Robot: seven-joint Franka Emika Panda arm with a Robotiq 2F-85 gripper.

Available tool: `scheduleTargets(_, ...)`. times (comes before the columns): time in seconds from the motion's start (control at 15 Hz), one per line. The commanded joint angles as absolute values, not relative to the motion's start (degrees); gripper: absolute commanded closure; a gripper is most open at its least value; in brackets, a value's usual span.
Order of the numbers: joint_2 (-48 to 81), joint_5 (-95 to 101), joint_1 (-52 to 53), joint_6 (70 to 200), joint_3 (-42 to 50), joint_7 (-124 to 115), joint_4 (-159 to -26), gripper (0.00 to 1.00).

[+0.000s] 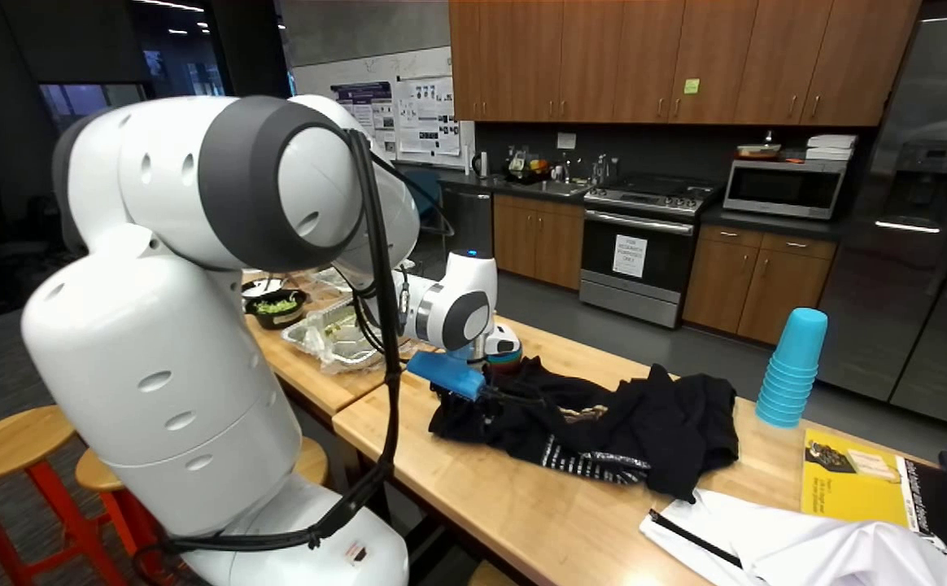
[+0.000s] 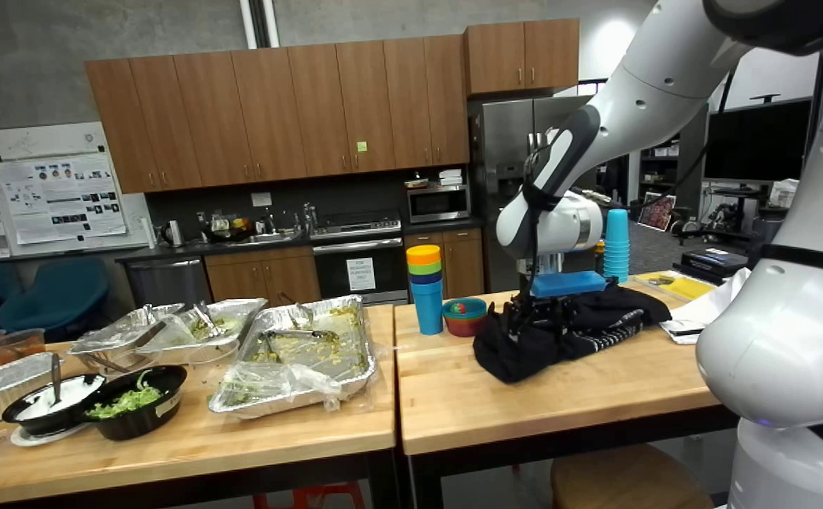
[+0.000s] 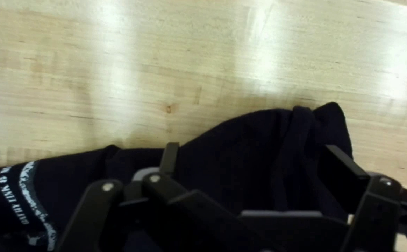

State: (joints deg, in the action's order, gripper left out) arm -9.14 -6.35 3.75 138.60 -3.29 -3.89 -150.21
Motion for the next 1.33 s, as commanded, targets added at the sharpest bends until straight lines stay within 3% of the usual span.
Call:
scheduleTargets(0.0, -9.77, -9.35, 4.80, 139.63, -3.39, -2.11, -150.57, 0.00)
scheduleTargets(0.6, -4.60, -8.16, 5.58, 145.29, -4.67, -2.78, -146.75, 0.00)
scheduleTargets(1.2, -0.21, 1.92, 6.46, 140.70, -7.26, -10.62, -145.47, 0.00)
scheduleTargets(1.27, -0.12, 2.10, 6.91, 140.47, -7.72, -11.15, -145.16, 0.25)
